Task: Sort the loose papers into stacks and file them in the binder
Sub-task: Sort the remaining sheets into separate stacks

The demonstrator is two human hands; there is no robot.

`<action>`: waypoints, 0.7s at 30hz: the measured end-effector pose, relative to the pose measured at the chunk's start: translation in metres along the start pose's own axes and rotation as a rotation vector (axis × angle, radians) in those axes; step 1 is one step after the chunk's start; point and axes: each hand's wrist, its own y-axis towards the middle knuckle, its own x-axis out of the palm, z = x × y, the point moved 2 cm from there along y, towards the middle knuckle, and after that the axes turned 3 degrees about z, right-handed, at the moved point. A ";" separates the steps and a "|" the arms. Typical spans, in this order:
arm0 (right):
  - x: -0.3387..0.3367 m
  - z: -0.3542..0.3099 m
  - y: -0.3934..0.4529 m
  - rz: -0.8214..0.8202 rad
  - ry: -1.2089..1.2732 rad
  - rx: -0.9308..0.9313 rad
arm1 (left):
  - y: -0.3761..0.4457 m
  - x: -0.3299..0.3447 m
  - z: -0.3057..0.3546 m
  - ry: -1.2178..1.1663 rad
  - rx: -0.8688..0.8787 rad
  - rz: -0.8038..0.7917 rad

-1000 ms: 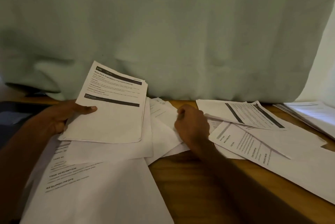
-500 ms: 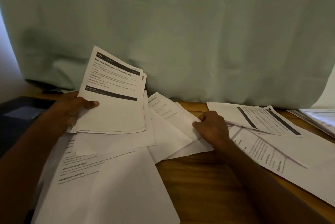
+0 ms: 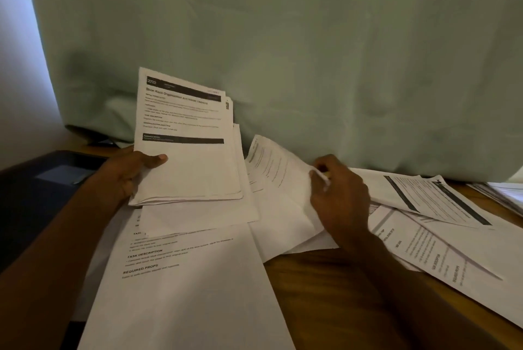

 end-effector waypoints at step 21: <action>0.025 -0.009 -0.016 -0.503 -0.388 0.212 | 0.014 0.001 -0.014 -0.036 0.006 -0.038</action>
